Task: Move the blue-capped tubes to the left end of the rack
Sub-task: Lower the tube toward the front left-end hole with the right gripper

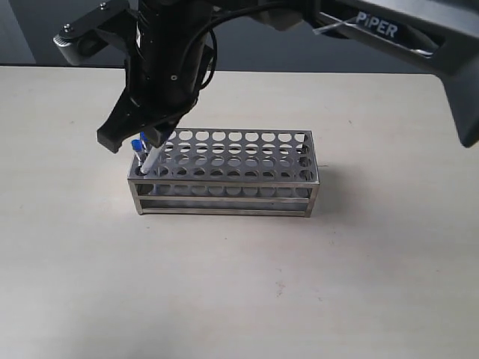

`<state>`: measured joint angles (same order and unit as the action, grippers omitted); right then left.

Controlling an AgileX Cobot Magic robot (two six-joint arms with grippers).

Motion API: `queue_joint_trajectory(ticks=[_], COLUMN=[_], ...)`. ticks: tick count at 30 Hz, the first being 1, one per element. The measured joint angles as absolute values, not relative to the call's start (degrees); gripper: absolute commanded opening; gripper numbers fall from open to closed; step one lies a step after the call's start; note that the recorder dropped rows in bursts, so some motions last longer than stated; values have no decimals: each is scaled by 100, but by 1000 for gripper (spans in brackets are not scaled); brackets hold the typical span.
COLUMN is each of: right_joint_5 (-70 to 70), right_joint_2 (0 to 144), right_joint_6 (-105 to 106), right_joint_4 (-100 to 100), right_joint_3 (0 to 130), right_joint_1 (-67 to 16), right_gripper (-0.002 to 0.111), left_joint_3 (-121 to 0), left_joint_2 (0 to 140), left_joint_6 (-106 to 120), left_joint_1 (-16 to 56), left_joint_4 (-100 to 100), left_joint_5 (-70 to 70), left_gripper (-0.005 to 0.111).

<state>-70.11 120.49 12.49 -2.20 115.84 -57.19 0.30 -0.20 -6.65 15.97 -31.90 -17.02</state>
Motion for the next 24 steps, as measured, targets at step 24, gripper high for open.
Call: queue_joint_trajectory(ticks=[24], right_joint_5=[-6999], right_joint_2=[12165], right_joint_6=[1461], right_joint_4=[-379], right_joint_3=[11584], right_joint_1=[-5728], right_gripper=[-1], left_joint_3=[30], left_joint_2=[-20], left_joint_6=[-665], left_joint_1=[1597], left_joint_4=[-3190], left_joint_5=[-1702], left_gripper=[1])
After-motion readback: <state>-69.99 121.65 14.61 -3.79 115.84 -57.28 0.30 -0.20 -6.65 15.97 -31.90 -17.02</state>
